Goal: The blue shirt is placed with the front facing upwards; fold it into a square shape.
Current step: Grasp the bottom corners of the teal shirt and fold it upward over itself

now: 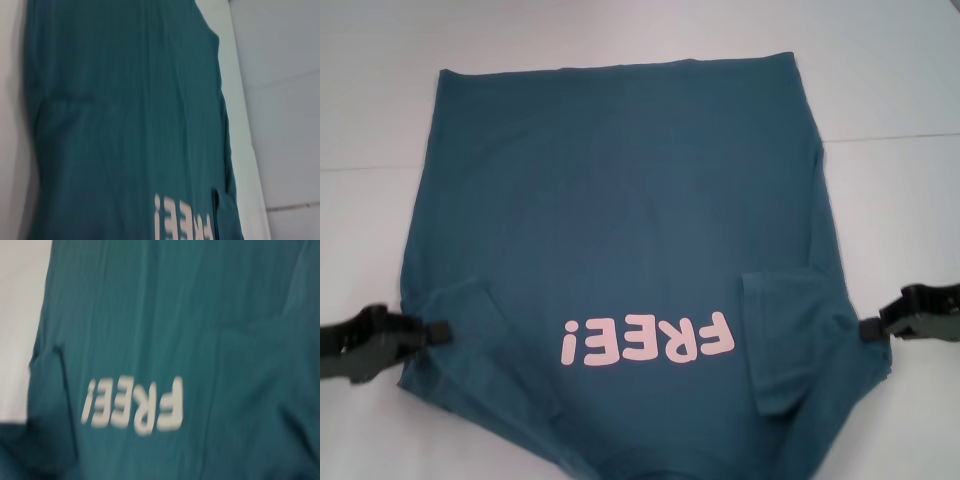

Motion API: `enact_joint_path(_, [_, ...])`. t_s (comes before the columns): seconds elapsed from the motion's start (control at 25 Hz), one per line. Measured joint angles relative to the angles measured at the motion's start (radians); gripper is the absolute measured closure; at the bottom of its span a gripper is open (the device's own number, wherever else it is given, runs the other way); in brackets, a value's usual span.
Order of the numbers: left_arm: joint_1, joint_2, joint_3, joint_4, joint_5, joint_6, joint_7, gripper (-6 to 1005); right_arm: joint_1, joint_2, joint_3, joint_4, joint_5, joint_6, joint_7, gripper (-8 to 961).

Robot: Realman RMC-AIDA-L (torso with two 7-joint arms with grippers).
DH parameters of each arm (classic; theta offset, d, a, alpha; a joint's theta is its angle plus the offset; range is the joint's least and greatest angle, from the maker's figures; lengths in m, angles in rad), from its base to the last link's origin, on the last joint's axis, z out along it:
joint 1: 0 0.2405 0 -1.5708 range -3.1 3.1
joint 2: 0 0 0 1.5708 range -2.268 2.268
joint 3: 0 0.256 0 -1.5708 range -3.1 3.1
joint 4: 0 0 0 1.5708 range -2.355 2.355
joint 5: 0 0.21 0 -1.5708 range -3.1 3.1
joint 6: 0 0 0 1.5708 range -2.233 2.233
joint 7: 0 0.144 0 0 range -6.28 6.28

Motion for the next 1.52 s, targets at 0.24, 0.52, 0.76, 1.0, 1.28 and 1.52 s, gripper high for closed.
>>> enact_joint_path(0.24, [-0.081,0.008,0.004,-0.045,0.004,-0.162,-0.05,985,0.041,0.027,0.003,0.002,0.001,0.147,0.042,951])
enact_joint_path(0.52, [-0.16,0.013,0.053,-0.087,-0.002,-0.357,-0.111,985,0.09,0.05,0.007,0.004,0.025,0.297,0.069,951])
enact_joint_path(0.76, [-0.247,0.02,0.152,-0.138,0.004,-0.512,-0.131,985,0.141,0.068,-0.005,0.022,0.022,0.442,0.095,952])
enact_joint_path(1.0, [-0.3,0.014,0.27,-0.14,0.004,-0.651,-0.148,985,0.176,0.065,-0.062,0.054,0.019,0.567,0.086,953])
enact_joint_path(1.28, [-0.323,0.015,0.384,-0.132,0.004,-0.778,-0.119,985,0.193,0.057,-0.157,0.061,0.017,0.723,0.063,952])
enact_joint_path(1.52, [-0.337,0.002,0.51,-0.136,0.006,-0.935,-0.112,985,0.262,0.038,-0.226,0.183,-0.023,0.855,0.039,951])
